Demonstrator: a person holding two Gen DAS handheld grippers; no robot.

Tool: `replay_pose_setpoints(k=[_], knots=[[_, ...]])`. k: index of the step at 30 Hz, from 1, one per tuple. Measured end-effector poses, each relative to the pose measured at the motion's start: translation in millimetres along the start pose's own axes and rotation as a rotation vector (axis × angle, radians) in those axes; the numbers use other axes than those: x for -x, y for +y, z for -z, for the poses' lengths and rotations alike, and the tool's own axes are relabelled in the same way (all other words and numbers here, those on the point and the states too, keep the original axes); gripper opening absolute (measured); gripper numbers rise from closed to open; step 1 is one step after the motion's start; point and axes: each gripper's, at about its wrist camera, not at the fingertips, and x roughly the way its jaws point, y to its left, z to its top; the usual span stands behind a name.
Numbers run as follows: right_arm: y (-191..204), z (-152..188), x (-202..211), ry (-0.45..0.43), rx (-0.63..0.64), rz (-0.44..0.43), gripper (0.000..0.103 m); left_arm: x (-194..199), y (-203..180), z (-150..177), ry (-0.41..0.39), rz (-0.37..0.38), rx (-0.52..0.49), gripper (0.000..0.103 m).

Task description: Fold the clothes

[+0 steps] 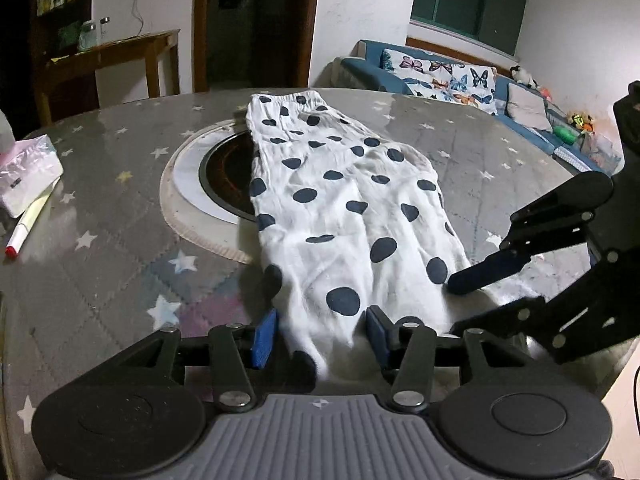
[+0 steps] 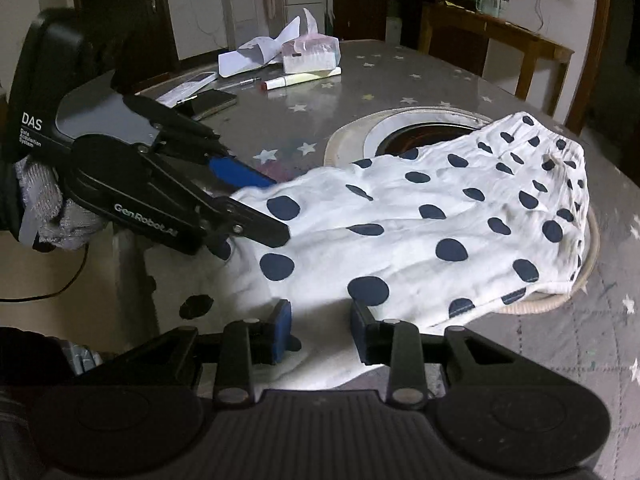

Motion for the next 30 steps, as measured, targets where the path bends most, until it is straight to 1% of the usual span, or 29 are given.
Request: replay_pose_setpoints(k=[2,4,6,8,10,12,15,17,20,22,28,29,30], knots=[[-5,-6,8,-0.015,-0.004,0.004,0.033,5,1,-4,-0.016,-0.003,-0.004,0.055],[-13,-14,14,-0.037,-0.007,0.019,0.034,10,0,-12,-0.044,-0.002,-0.005,0.059],[-23,-22,16,-0.058,-0.021,0.039,0.035,12,-1,-21,-0.071,-0.001,-0.006,0.07],[-37,-31,14,-0.077,-0.048,0.061,0.036,8,-3,-31,-0.092,0.001,-0.007,0.072],[-52,-35,5,-0.081,-0.077,0.086,0.036,1,-5,-39,-0.096,0.008,-0.006,0.072],[-66,-35,-7,-0.062,-0.111,0.101,0.036,-10,-7,-45,-0.087,0.008,-0.008,0.072],[-83,-31,-24,-0.005,-0.152,0.109,0.036,-29,-6,-51,-0.052,0.009,-0.002,0.072],[-92,-30,-25,0.011,-0.172,0.093,0.036,-35,-4,-52,-0.037,0.013,0.002,0.072],[-107,-39,-19,-0.012,-0.191,0.089,0.036,-42,-1,-51,-0.023,0.023,0.003,0.073],[-124,-52,-15,-0.043,-0.208,0.11,0.036,-44,0,-49,-0.013,0.028,0.005,0.074],[-195,-92,-34,-0.098,-0.293,0.22,0.038,-47,2,-45,0.0,0.039,0.02,0.078],[-207,-97,-40,-0.105,-0.308,0.24,0.039,-47,2,-45,0.002,0.041,0.023,0.079],[-220,-102,-46,-0.113,-0.323,0.259,0.043,-47,2,-45,0.003,0.045,0.026,0.08]])
